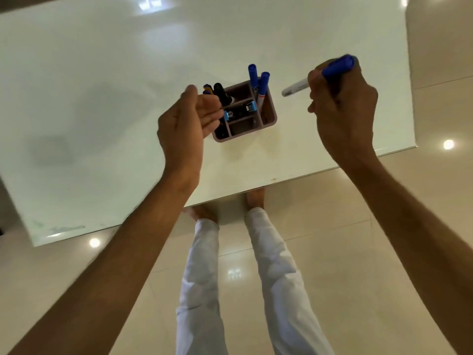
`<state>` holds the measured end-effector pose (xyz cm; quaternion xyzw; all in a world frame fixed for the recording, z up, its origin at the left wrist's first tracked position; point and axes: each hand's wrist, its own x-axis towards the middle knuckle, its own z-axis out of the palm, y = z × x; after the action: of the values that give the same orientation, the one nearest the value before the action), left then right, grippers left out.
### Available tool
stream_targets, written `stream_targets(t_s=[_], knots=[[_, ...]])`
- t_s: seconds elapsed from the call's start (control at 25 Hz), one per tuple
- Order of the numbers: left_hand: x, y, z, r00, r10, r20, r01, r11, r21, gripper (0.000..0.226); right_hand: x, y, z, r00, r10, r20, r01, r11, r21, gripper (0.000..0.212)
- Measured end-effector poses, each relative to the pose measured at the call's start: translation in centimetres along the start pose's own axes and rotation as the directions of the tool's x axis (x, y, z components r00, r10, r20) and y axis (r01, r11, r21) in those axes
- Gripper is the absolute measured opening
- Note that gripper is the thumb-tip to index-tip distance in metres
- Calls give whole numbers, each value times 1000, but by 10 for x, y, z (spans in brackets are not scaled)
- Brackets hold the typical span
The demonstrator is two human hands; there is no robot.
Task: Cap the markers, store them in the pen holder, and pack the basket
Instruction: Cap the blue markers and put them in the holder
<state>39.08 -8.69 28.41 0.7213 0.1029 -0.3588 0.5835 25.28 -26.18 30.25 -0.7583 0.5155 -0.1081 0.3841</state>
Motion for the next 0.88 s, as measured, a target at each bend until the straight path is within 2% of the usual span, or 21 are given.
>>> stream_targets(t_s=[0.2,0.36,0.52,0.64,0.76,0.88], knots=[[3,3,-36,994,-69,-80,69,998,-6,46,10,-5,25,975,-158,157,174,980,-98,26],[-2,0,-48,992,-90,-87,90,996,-2,47,11,5,47,952,-148,267,225,931,-288,18],[-6,-5,-58,989,-93,-111,92,996,-21,47,11,18,47,965,-140,222,197,945,-261,39],[-13,-14,-68,986,-98,-138,91,994,-53,46,10,28,37,968,-137,210,190,948,-256,35],[-30,-25,-82,983,-113,-146,103,992,-75,46,-6,35,27,948,-112,298,196,943,-270,23],[-54,-43,-97,979,-118,-166,108,992,-67,46,-37,38,23,896,-106,432,226,945,-236,15]])
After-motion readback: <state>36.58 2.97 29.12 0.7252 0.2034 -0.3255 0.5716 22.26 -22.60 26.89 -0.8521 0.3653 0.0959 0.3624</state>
